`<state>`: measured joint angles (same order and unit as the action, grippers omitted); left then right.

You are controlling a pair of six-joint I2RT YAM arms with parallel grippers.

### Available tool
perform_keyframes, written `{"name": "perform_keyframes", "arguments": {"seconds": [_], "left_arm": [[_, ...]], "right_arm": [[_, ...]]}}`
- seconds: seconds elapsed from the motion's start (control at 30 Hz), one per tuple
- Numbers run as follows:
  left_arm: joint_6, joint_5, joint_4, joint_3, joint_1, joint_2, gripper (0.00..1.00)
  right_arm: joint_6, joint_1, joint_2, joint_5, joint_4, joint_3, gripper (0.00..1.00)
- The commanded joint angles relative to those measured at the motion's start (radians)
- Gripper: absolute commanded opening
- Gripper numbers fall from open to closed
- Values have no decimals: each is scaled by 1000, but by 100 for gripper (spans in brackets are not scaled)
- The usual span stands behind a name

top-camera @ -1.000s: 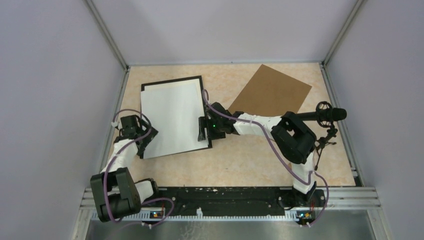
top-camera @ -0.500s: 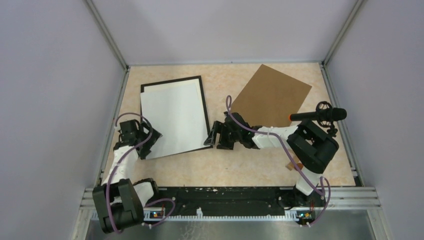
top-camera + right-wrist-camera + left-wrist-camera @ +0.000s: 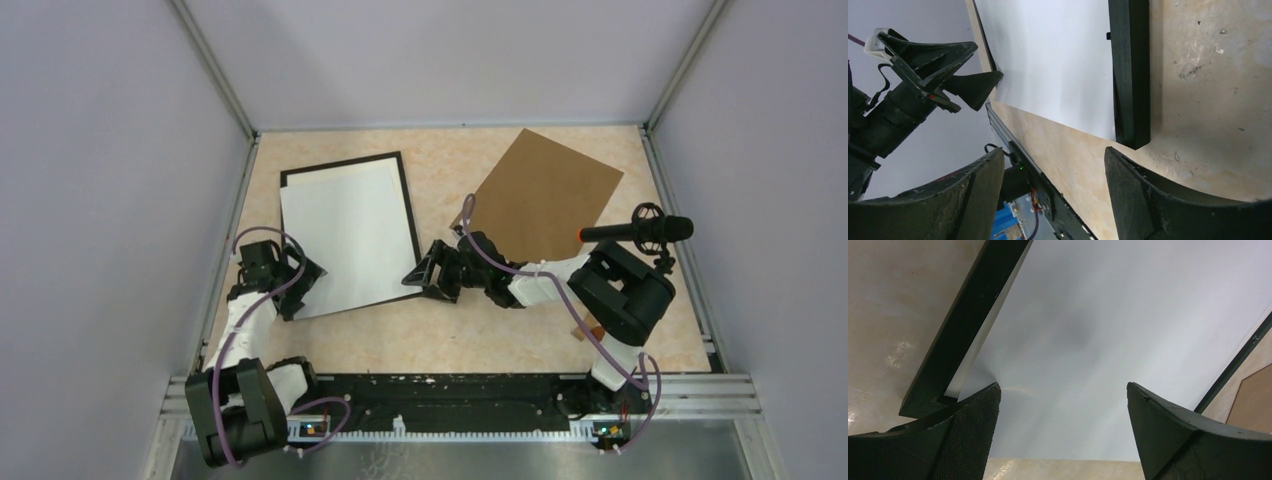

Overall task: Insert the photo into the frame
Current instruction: Turn over the photo from the photo frame.

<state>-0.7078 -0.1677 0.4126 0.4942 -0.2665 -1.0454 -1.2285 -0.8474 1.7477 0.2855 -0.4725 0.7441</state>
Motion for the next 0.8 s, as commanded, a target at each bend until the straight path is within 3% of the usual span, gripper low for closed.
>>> {"name": "perform_keyframes", "arguments": {"seconds": [0.0,0.33,0.77], "left_arm": [[-6,-23,27,-17,4,-13,99],[1,-15,20,-14,4,-26,99],[5,-19,20,-13,4,-28,99]], "right_arm": [[-22,11,-21,-17,-62,5,72],[77,19,-41,-94,75,48,73],[70,26,63,-34,15,100,72]]}}
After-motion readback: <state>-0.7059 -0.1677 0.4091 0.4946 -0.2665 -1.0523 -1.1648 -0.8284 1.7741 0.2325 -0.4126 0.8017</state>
